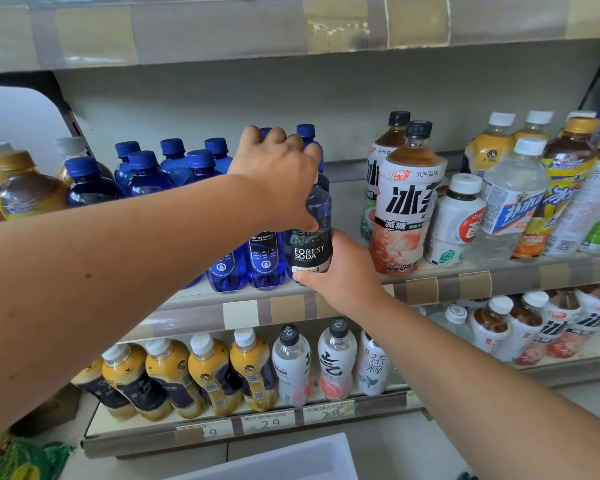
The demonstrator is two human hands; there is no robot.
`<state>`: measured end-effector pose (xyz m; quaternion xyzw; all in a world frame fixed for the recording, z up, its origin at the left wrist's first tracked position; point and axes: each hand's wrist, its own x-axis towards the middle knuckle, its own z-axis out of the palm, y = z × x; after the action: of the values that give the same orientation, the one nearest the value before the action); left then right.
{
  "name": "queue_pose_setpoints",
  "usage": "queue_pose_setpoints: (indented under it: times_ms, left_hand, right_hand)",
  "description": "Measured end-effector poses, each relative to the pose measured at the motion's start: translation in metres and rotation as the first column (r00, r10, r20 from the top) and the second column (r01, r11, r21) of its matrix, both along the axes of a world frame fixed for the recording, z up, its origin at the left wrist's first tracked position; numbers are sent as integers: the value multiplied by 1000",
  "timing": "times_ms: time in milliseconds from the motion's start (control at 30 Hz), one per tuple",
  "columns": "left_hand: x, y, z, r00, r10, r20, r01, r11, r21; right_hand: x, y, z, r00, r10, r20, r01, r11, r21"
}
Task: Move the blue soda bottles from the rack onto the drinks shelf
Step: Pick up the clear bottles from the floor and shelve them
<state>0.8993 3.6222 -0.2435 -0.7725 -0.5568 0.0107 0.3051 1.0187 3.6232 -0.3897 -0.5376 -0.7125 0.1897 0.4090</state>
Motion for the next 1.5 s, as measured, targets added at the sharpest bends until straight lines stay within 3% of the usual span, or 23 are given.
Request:
queue_pose_setpoints:
  times_ms: [133, 233, 333, 400, 500, 567, 633, 733, 900, 1100, 1200, 1400, 1500]
  left_hand:
    - [-3, -4, -6, 1000, -13, -23, 14, 998, 64]
    - [-1, -10, -12, 999, -38, 12, 36, 994, 105]
    - [11, -29, -28, 973, -203, 111, 182, 968, 174]
    - [24, -50, -49, 891, -387, 238, 337, 914, 226]
    - [50, -77, -114, 642, -565, 518, 577, 801, 160]
    - [77, -96, -174, 535, -436, 724, 660, 750, -36]
    - [107, -111, -232, 502, -126, 856, 667, 687, -290]
    - [141, -122, -310, 511, 222, 830, 658, 521, -544]
    - [170, -132, -394, 477, 594, 648, 668, 234, -706]
    - [206, -144, -446, 637, 641, 428, 485, 98, -869]
    - [222, -148, -464, 697, 612, 373, 413, 82, -907]
    - [222, -149, -493, 602, 726, 334, 368, 119, -922]
    - [219, -152, -482, 491, 808, 327, 400, 125, -908]
  right_hand:
    - [5, -16, -1, 999, -26, -20, 28, 997, 75]
    - [18, -43, -6, 990, -6, -142, 22, 994, 111]
    - [42, -75, -28, 962, -3, -275, 19, 998, 55]
    - [62, -93, -51, 937, -52, -346, 69, 997, 35]
    - [93, -120, -87, 903, -193, -383, 195, 980, -33]
    - [117, -139, -120, 855, -305, -420, 268, 952, -145]
    - [143, -157, -153, 802, -418, -427, 344, 907, -243]
    - [175, -185, -196, 731, -588, -346, 455, 798, -395]
    - [217, -231, -247, 650, -739, -175, 524, 604, -601]
    - [224, -250, -294, 682, -730, 44, 528, 449, -720]
    - [216, -240, -310, 733, -661, 163, 559, 447, -699]
    - [207, -221, -311, 826, -482, 291, 528, 483, -699]
    - [205, -223, -308, 850, -438, 294, 502, 500, -706]
